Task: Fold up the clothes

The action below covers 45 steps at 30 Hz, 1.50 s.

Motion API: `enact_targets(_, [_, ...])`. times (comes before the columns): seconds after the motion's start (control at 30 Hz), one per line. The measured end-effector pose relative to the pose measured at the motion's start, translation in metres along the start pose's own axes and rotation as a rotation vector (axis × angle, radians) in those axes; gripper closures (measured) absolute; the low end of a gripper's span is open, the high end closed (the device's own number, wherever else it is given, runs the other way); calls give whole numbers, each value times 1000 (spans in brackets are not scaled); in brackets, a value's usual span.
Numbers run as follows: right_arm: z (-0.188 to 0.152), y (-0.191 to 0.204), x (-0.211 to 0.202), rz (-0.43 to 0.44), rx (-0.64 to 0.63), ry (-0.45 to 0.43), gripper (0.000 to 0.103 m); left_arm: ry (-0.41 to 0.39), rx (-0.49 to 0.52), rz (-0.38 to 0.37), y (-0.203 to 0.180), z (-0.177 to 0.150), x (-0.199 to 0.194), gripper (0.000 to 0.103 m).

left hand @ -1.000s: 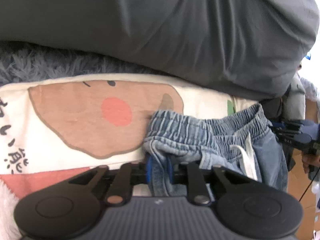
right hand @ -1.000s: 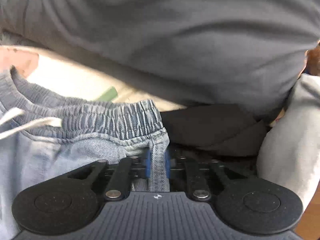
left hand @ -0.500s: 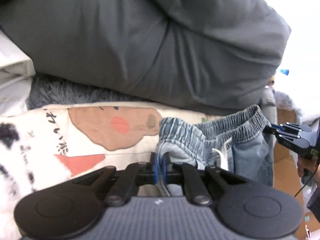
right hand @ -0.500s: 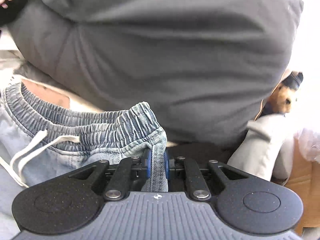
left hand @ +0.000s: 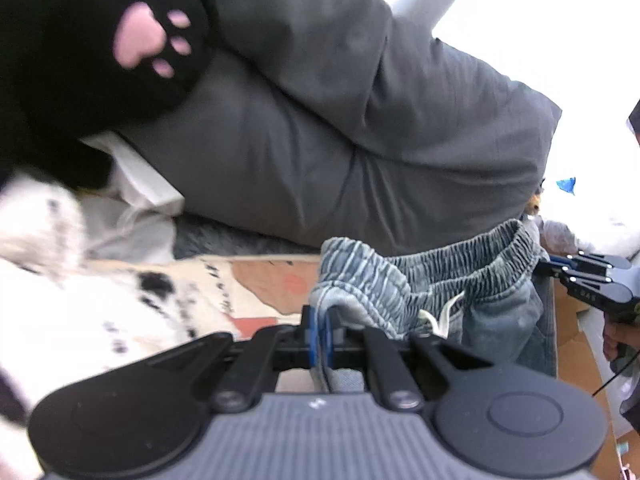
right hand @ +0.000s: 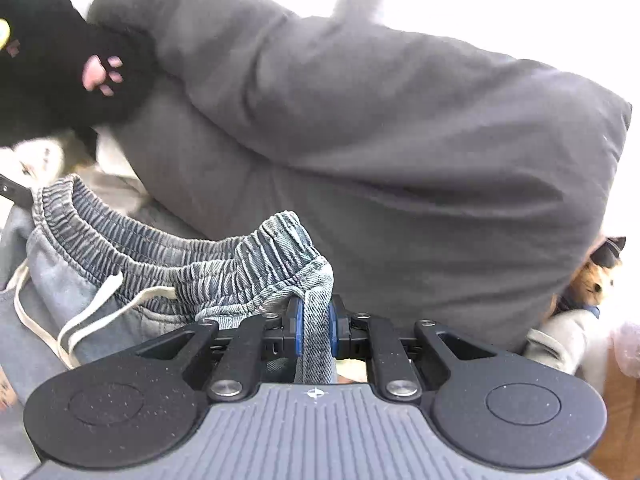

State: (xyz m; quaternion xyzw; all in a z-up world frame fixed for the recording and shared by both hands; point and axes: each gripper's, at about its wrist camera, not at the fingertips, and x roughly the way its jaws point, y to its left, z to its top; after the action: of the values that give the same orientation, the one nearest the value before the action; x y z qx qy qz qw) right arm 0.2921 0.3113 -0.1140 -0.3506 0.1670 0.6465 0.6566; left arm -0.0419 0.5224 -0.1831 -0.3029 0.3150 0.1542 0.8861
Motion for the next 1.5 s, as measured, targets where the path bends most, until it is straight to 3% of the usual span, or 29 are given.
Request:
enact_targets(0.13, [12,0,1,41,36,-43,91,-51,1,36,4,10,-25,99])
enact_targets(0.23, [12,-3,14,41,36,-40,91,-46,11,51,7,14,-20,99])
enact_targets(0.6, [-34,-33,124,20,115,99,91,101,25,110,18,17,91,99])
enact_targets(0.8, [-60,-40,184,2,164,172,92,173,15,183,40,10,147,98])
enact_targets(1.07, [-79,-37,229,-13,169,239,91,248,8,212,55,3,183,98])
enact_targets(1.13, [-82,-34,238,-15,162,260,90,278,4,214,58,1,192,96])
enact_targets(1.2, [-85,-32,248,-17,157,283,90,301,-13,208,62,-1,199,85])
enact_targets(1.37, [-88,-31,259,-20,175,310,84,323,-11,206,65,-3,209,76])
enact_targets(1.5, [-90,-32,257,-19,176,312,81,336,3,214,63,-3,215,75])
